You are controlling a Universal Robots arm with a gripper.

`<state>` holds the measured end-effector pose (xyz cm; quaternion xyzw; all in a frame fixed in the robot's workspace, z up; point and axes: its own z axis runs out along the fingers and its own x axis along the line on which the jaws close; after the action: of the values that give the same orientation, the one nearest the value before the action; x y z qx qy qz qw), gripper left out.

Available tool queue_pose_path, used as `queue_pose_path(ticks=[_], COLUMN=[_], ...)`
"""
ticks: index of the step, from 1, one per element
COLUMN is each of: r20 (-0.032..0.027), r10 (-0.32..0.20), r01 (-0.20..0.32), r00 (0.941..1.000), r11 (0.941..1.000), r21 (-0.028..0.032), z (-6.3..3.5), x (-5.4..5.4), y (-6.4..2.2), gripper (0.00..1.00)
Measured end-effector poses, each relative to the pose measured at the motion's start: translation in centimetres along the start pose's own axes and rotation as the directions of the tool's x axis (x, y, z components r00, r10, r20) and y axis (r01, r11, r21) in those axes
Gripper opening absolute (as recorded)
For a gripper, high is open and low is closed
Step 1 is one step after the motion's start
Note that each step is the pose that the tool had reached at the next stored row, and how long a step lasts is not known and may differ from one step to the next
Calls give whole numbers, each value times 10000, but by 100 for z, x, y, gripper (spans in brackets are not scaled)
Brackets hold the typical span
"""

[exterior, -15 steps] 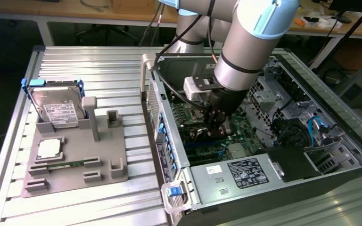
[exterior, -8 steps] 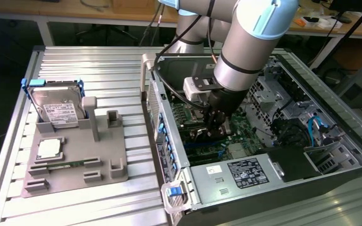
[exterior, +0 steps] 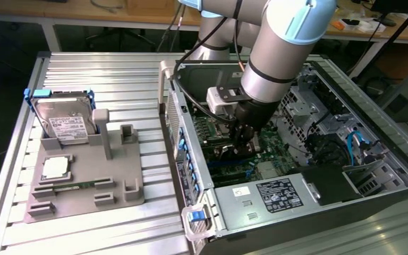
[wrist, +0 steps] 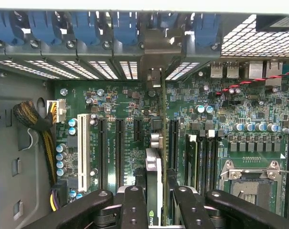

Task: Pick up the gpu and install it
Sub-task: 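Insert the gpu into the slot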

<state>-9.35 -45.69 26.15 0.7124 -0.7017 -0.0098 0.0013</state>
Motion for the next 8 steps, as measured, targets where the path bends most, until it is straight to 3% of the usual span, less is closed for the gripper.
queue_pose_path(ticks=[8], r20=[0], r10=[82], r01=[-82], r00=[10000], r11=[10000], r21=[0], z=[-4], x=[18], y=[5], gripper=[27])
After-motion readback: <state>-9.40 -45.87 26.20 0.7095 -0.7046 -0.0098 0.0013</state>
